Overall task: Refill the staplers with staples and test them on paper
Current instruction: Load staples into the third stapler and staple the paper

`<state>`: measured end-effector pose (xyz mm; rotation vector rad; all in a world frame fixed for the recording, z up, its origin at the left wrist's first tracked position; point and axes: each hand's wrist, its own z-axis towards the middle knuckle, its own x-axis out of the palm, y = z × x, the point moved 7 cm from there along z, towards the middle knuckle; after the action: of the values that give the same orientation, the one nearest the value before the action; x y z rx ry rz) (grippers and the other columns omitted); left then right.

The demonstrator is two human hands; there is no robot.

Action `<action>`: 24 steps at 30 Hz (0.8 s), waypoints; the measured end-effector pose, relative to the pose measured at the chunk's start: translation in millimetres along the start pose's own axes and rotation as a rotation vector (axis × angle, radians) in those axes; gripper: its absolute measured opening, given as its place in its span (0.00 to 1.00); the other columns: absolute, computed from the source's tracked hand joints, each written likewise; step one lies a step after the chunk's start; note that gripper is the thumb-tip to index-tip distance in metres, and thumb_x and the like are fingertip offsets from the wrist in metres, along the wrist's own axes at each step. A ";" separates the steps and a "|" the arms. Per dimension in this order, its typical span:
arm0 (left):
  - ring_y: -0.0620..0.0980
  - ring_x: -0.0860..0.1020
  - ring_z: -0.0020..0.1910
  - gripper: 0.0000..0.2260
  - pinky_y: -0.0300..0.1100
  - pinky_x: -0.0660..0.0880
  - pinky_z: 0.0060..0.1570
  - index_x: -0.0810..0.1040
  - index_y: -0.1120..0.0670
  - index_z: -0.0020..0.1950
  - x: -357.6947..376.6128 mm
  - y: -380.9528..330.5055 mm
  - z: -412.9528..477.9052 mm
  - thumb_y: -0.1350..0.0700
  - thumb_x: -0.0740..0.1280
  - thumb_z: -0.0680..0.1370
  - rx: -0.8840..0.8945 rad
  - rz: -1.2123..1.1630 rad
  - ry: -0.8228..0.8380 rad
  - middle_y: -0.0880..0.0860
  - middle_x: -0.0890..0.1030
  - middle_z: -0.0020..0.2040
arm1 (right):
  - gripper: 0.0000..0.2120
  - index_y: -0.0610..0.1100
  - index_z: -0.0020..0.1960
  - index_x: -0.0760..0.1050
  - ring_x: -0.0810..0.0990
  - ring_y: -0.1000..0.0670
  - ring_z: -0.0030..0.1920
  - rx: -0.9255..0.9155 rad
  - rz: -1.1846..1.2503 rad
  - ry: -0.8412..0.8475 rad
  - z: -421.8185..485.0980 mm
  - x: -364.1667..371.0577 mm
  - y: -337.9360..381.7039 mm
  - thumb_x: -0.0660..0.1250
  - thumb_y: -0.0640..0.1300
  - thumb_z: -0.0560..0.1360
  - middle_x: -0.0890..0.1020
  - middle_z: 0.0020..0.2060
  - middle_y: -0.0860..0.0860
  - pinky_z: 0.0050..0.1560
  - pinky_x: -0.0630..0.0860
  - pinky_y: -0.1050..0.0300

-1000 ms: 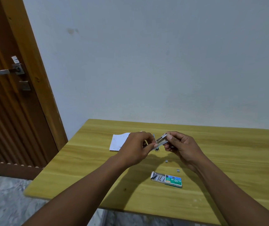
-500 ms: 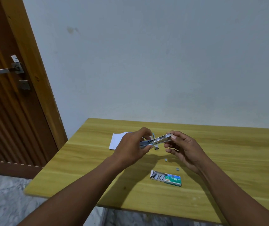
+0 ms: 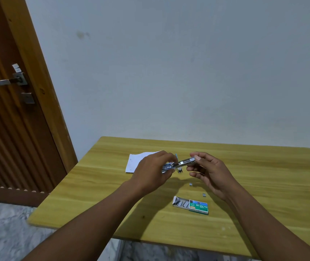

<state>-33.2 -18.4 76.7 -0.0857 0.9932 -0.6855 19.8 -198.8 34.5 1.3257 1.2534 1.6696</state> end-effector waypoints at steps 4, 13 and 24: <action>0.45 0.75 0.40 0.12 0.45 0.75 0.40 0.75 0.49 0.52 -3.5 1.8 -1.7 0.54 0.75 0.74 -0.038 0.019 -0.030 0.39 0.77 0.43 | 0.11 0.37 0.60 0.79 0.83 0.44 0.44 0.014 0.008 -0.013 0.7 -2.8 -2.7 0.65 0.37 0.79 0.84 0.44 0.40 0.44 0.82 0.53; 0.48 0.78 0.40 0.12 0.48 0.77 0.40 0.75 0.46 0.50 -2.9 10.4 -3.8 0.50 0.76 0.73 -0.072 0.028 -0.058 0.42 0.81 0.42 | 0.11 0.39 0.60 0.79 0.84 0.45 0.44 0.027 0.008 -0.018 1.4 -0.1 -7.4 0.64 0.36 0.79 0.85 0.44 0.41 0.43 0.82 0.54; 0.49 0.82 0.46 0.06 0.50 0.80 0.39 0.85 0.47 0.53 6.2 8.1 -4.3 0.51 0.72 0.76 0.008 0.022 -0.038 0.43 0.82 0.52 | 0.11 0.38 0.60 0.79 0.84 0.45 0.42 0.028 0.004 -0.037 1.6 -1.5 -6.3 0.63 0.37 0.80 0.84 0.43 0.41 0.45 0.80 0.50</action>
<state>-30.4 -14.4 66.7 -0.0808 0.9535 -0.6649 21.4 -197.6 28.1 1.3702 1.2580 1.6286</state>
